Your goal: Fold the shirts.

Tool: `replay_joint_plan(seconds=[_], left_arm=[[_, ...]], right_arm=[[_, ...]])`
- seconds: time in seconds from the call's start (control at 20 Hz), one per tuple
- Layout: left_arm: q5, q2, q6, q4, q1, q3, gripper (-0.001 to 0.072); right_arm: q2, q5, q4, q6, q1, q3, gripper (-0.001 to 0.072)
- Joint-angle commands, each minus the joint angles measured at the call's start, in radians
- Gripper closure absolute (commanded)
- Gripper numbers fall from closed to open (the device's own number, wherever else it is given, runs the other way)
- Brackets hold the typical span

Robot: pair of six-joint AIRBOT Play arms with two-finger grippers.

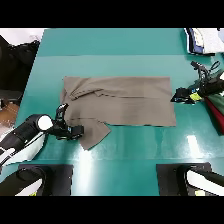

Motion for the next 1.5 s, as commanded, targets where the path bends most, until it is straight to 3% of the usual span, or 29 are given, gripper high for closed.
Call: replay_joint_plan(seconds=[0.0, 0.25, 0.55, 0.95, 1.1, 1.15, 1.2, 1.45], left_arm=[[-0.1, 0.009, 0.059, 0.023, 0.0, 0.073, 0.0676], [-0.213, 0.009, 0.123, 0.064, 0.0, 0.22, 0.0676], [-0.22, 0.009, 0.13, 0.065, 0.0, 0.275, 0.0676], [-0.227, 0.009, 0.13, 0.065, 0.0, 0.275, 0.0676], [-0.231, 0.009, 0.13, 0.065, 0.0, 0.275, 0.0677], [-0.233, 0.009, 0.138, 0.066, 0.0, 0.275, 0.0676], [-0.238, 0.01, 0.153, 0.066, 0.0, 0.275, 0.0676], [-0.31, 0.12, 0.145, 0.072, 0.0, 0.307, 0.0677]], right_arm=[[0.001, 0.047, -0.005, 0.0, -0.023, -0.005, 0.0348], [0.001, 0.035, -0.004, -0.001, -0.142, -0.165, 0.0348], [0.0, -0.076, -0.004, -0.026, -0.2, -0.339, 0.0348], [0.0, -0.145, -0.002, -0.027, -0.158, -0.366, 0.035], [-0.033, -0.156, -0.002, -0.027, -0.1, -0.366, 0.043], [-0.044, -0.15, -0.003, -0.027, -0.089, -0.366, 0.0592], [-0.048, -0.139, -0.003, -0.028, -0.082, -0.366, 0.0695], [0.099, -0.006, -0.005, -0.061, -0.13, -0.364, 0.0697]])
